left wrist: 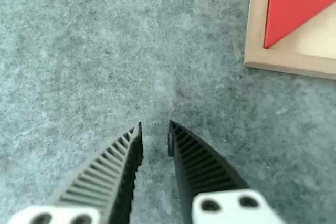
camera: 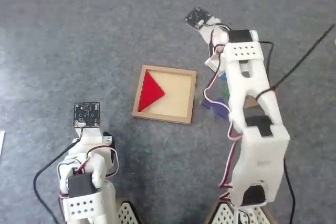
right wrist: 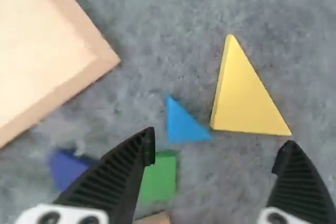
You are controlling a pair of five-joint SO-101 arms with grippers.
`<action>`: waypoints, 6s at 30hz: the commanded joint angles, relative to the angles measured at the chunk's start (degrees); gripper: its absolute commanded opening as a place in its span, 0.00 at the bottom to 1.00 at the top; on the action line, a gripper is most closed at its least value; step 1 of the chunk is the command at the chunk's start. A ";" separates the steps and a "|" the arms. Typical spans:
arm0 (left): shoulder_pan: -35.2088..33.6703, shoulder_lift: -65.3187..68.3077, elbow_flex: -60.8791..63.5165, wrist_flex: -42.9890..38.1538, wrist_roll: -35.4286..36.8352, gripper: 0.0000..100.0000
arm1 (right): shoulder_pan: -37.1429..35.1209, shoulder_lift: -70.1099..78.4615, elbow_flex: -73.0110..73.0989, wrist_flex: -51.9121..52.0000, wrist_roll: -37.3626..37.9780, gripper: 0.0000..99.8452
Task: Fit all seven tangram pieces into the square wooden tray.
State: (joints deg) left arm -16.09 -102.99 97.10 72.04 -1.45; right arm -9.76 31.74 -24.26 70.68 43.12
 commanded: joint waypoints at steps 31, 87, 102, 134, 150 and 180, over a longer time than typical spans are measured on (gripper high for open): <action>0.18 -1.05 -0.66 0.18 0.00 0.08 | 6.81 36.70 -51.34 17.80 24.53 0.37; 0.18 -1.05 -0.66 0.18 0.00 0.08 | 3.21 32.92 -54.24 28.88 37.36 0.46; 0.18 -1.05 -0.66 0.18 0.00 0.08 | 3.21 41.63 -54.51 24.40 36.40 0.46; 0.18 -1.05 -0.66 0.18 0.00 0.08 | 3.82 42.33 -54.77 32.13 40.79 0.30; 0.18 -1.05 -0.66 0.18 0.00 0.08 | 2.07 23.25 -40.70 32.31 38.59 0.14; 0.18 -1.05 -0.66 0.18 0.00 0.08 | 2.59 29.93 -34.73 29.05 39.12 0.41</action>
State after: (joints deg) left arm -16.09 -102.99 97.10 72.04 -1.45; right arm -7.82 61.27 -58.20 100.13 81.45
